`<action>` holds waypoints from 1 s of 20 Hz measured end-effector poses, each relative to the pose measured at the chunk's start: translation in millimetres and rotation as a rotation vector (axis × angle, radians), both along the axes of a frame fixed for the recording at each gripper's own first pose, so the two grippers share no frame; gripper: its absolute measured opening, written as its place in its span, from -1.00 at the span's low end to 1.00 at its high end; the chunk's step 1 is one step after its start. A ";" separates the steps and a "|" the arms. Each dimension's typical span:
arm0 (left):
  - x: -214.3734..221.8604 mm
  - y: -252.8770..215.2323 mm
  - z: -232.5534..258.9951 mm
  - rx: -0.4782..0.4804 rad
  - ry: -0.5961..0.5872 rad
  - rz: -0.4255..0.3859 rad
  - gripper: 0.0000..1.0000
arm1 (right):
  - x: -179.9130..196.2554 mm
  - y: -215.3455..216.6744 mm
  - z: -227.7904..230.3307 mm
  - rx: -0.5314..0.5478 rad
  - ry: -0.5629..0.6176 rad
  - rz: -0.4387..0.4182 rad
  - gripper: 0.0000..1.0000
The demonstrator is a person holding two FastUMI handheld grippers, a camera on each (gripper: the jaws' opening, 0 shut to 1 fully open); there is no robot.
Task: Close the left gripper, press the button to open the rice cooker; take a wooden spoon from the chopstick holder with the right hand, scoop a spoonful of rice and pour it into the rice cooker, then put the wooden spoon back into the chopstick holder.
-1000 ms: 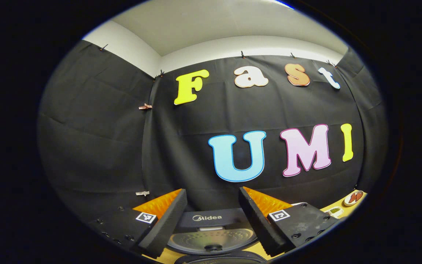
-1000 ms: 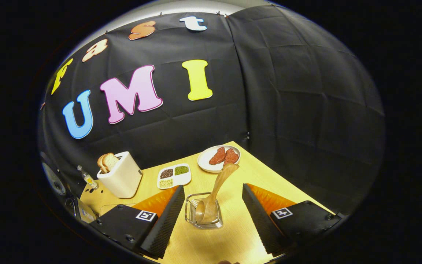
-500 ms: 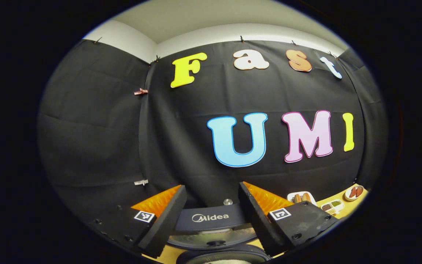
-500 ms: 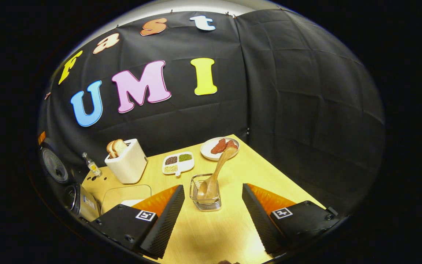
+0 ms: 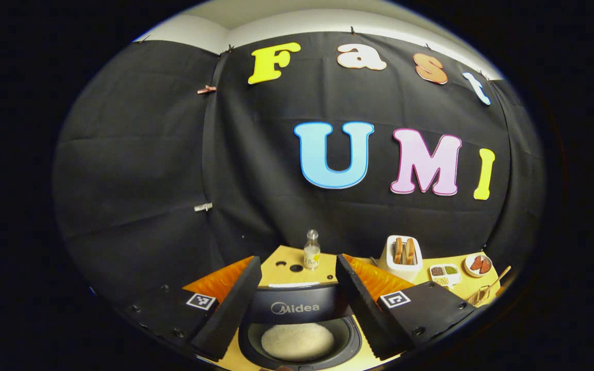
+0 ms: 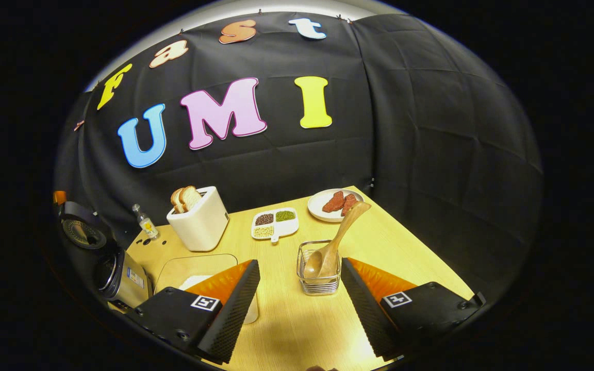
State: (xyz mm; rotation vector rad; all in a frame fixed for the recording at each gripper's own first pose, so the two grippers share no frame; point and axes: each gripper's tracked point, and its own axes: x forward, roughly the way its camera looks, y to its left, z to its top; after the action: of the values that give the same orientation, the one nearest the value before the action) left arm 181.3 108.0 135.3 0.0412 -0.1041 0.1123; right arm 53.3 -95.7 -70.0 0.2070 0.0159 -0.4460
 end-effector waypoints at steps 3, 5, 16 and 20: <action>-13.2 -1.8 -35.5 -0.017 0.054 0.009 1.00 | 1.5 5.2 -6.0 0.003 0.017 0.024 0.97; -14.2 -1.7 -67.2 -0.029 0.104 0.016 1.00 | 1.6 6.9 -11.7 0.000 0.035 0.037 0.97; -5.5 -5.6 -181.5 0.003 0.158 0.022 1.00 | -1.3 23.8 -20.4 -0.026 0.086 0.095 0.97; -7.3 -4.2 -184.4 -0.012 0.176 0.038 1.00 | -2.2 35.9 -21.4 -0.044 0.098 0.117 0.97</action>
State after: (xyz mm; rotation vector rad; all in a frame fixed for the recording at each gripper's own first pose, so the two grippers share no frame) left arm 173.9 103.7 -49.1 0.0411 0.0726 0.1463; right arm 51.1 -59.8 -91.4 0.1402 0.1139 -0.3392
